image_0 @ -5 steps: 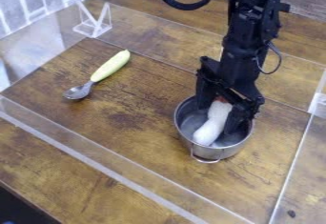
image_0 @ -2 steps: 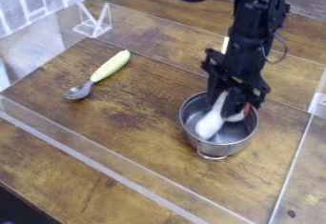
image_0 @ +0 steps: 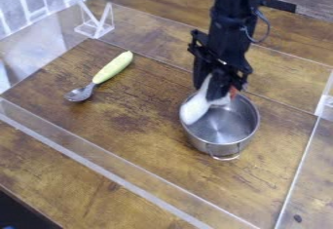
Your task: Remove the mushroom from the silver pot and put it on the table
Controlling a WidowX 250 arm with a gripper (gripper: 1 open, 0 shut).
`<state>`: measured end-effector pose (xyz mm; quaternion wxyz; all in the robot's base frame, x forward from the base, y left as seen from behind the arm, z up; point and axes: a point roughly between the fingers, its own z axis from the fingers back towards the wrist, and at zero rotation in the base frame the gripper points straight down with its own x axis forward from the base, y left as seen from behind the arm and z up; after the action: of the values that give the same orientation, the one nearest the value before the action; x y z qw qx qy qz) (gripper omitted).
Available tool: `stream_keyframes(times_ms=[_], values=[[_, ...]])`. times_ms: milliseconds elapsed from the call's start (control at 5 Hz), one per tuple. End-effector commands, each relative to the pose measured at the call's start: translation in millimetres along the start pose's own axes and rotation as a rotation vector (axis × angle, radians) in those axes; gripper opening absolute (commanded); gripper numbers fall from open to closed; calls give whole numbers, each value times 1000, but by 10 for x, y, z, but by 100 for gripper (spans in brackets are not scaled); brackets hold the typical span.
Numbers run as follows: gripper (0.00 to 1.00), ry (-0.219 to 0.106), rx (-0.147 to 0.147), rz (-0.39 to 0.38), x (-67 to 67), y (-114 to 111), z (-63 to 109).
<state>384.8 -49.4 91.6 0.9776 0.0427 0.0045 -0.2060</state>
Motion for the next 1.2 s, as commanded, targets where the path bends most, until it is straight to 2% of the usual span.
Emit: stream_keyframes(times_ms=[0, 200, 400, 600, 800, 1000], values=[[0, -86, 31, 88, -127, 113, 557], [0, -93, 36, 146, -230, 89, 767], [0, -84, 30, 234, -452, 215, 718], [0, -56, 15, 328, -714, 405, 521], [0, -34, 4, 349, -862, 583, 398], [0, -35, -9, 342, -837, 690, 378]])
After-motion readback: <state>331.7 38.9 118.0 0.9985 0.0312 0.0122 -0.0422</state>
